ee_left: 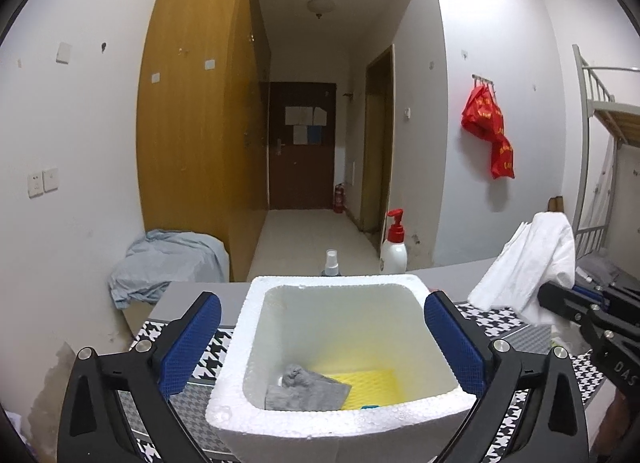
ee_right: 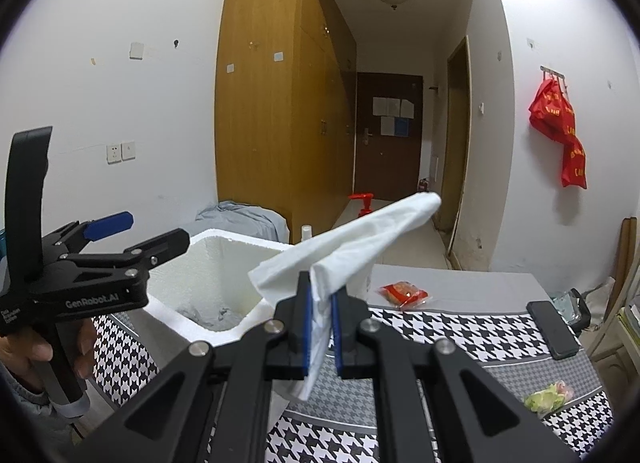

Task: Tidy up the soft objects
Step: 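Lower the white cloth into the white foam box and open the right tool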

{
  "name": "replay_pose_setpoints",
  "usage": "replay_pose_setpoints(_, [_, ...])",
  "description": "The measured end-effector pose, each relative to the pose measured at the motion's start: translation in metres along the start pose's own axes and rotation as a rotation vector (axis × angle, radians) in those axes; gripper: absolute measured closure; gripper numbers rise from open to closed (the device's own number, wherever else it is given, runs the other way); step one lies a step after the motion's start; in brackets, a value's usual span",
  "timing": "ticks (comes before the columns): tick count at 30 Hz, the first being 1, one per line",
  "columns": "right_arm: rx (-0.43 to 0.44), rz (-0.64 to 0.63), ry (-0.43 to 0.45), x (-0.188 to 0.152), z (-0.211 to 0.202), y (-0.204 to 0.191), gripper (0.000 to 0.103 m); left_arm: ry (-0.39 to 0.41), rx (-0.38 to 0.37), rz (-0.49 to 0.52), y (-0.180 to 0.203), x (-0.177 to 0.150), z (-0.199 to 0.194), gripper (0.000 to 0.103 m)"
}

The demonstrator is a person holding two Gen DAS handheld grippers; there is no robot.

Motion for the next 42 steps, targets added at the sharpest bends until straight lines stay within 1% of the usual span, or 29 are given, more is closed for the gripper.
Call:
replay_pose_setpoints(3, [-0.003,-0.007,0.002,0.0,0.0,-0.001,0.092,0.015,0.02,-0.003,-0.005,0.003,-0.004,0.001])
replay_pose_setpoints(9, [-0.006,-0.01,0.005,0.002,0.0,-0.004,0.092,0.019,0.047,-0.014,-0.018,0.004,-0.008,0.001])
replay_pose_setpoints(12, [-0.005,-0.02,0.005,0.003,0.003,-0.009,0.092,0.015,0.081,-0.013,-0.027,0.003,-0.009,0.001])
replay_pose_setpoints(20, [0.026,-0.027,0.007,0.006,0.009,-0.022,0.092,0.017,0.095,-0.019,-0.036,0.003,-0.013,0.001])
replay_pose_setpoints(29, [0.067,-0.032,0.001,0.009,0.016,-0.037,0.092,0.018,0.142,-0.017,-0.053,0.002,-0.021,0.001])
replay_pose_setpoints(34, [0.08,-0.039,-0.003,0.01,0.019,-0.044,0.092,0.02,0.15,-0.028,-0.061,0.001,-0.025,0.001])
replay_pose_setpoints(42, [0.101,-0.046,0.0,0.014,0.021,-0.051,0.092,0.01,0.174,-0.014,-0.07,-0.001,-0.029,0.001])
Point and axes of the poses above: each gripper's, at about its wrist camera, not at the fingertips, and z roughly the way its jaws point, y to its right, x to its top, the point moved 7 cm from there along z, roughly the way its jaws point, and after that the axes turned 8 degrees about y, right-handed, at the moved point
